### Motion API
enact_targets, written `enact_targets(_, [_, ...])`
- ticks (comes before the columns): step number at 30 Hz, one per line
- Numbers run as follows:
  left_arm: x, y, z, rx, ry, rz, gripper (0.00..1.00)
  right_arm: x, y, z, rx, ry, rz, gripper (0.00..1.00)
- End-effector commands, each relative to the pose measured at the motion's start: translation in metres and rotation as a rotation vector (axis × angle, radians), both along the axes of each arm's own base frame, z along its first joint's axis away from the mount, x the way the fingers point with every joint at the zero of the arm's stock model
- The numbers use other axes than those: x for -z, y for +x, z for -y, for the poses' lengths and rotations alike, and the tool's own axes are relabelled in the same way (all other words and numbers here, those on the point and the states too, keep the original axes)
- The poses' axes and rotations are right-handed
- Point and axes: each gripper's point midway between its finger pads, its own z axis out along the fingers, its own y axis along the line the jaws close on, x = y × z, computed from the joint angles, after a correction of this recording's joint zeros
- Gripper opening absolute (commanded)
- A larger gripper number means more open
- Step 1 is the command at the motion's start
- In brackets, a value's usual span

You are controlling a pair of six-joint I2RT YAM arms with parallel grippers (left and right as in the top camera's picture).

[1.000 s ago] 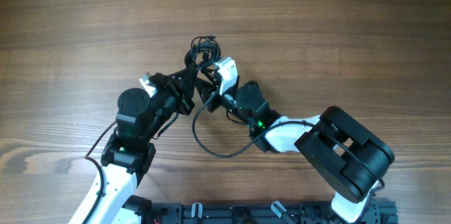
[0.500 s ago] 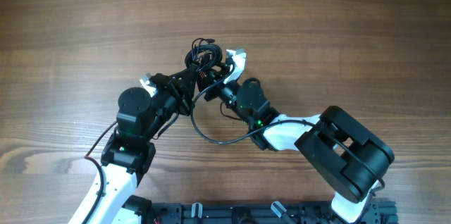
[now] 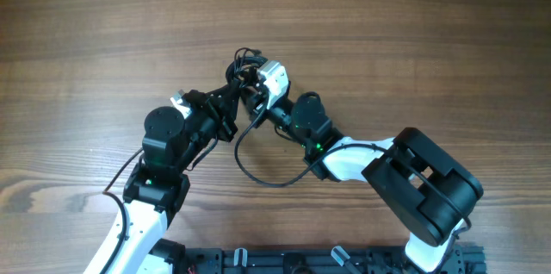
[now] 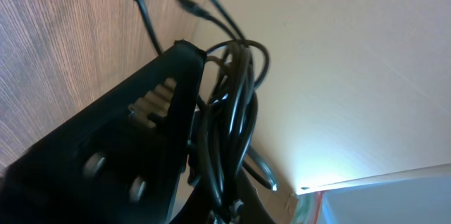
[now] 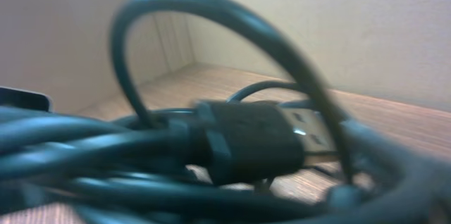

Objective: Untangle cables

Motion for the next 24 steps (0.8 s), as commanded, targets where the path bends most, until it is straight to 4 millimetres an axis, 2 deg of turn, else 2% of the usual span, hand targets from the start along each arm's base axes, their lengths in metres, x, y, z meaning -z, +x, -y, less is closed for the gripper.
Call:
enact_targets(1, [-0.001,0.000,0.002,-0.029,-0.127,-0.087,0.04,-0.008,-0.005,-0.012,-0.052,0.039,-0.001,0.04])
enact_targets(5, [-0.001,0.004,-0.004,-0.061,-0.123,-0.083,0.04,0.005,0.009,0.004,0.026,0.113,-0.150,0.04])
enact_targets(6, [-0.001,0.005,-0.007,-0.072,-0.123,-0.083,0.04,0.009,0.007,0.006,0.010,0.133,-0.189,0.04])
enact_targets(10, [-0.001,0.013,-0.028,-0.136,-0.125,-0.079,0.04,0.024,-0.031,-0.002,-0.195,0.162,-0.342,0.04])
enact_targets(12, [-0.003,0.017,-0.038,-0.166,-0.129,-0.069,0.04,0.040,-0.053,-0.001,-0.275,0.124,-0.392,0.04])
enact_targets(14, [-0.008,0.021,-0.046,-0.188,-0.135,-0.044,0.04,0.064,-0.064,0.010,-0.261,0.086,-0.453,0.04])
enact_targets(19, [-0.020,0.023,-0.046,-0.175,-0.149,0.000,0.04,0.095,-0.070,0.043,-0.200,0.050,-0.538,0.04])
enact_targets(21, [-0.020,0.022,-0.044,-0.163,-0.151,-0.001,0.04,0.105,-0.072,0.059,-0.173,0.073,-0.616,0.04])
enact_targets(24, [-0.020,0.020,-0.040,-0.128,-0.113,0.021,0.04,0.103,-0.066,0.075,-0.166,0.117,-0.670,0.04])
